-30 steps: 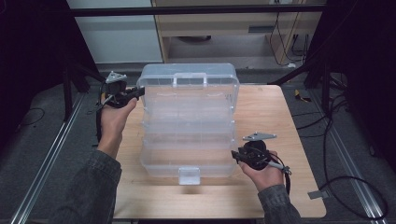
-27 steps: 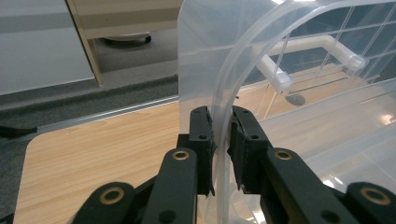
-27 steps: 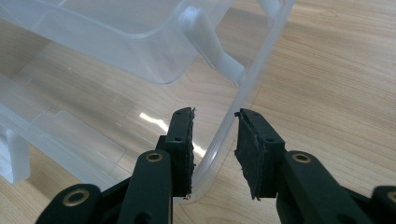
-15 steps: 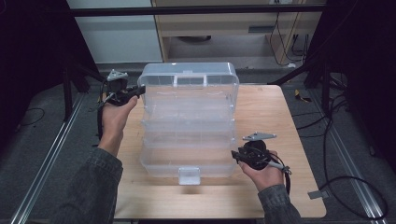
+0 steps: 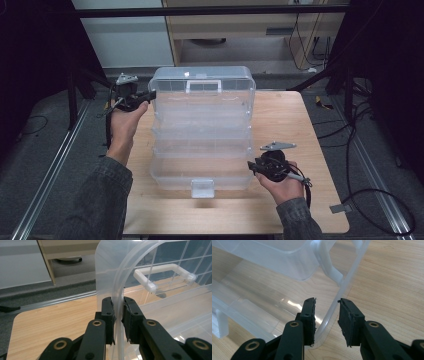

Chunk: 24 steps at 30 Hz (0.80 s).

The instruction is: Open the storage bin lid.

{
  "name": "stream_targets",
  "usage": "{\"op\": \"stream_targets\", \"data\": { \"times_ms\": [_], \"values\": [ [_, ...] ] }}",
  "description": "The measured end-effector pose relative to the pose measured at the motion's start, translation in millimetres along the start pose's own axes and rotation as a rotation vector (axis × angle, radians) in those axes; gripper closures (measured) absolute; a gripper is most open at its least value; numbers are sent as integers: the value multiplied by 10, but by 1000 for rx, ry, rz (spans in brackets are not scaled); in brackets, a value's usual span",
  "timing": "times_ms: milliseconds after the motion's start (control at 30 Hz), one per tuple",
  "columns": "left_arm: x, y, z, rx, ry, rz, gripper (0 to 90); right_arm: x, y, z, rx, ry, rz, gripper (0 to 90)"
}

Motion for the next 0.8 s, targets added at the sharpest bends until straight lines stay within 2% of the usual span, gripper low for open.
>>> {"op": "stream_targets", "data": {
  "times_ms": [633,800],
  "values": [
    [-57,-153,-27,-29,20,-1,786,2,1,1,1,-3,-2,660],
    [-85,-210,-25,-33,41,2,785,2,2,1,1,-4,-3,661]
  ]
}}
Point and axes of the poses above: each handheld gripper's, and its own axes: y roughly backward along the jaws, z roughly out of its underside, x roughly to its right, the point moved 4 cm from there along -y, roughly forward along the jaws, and after that the axes turned 12 degrees about x, right-handed, at the moved point
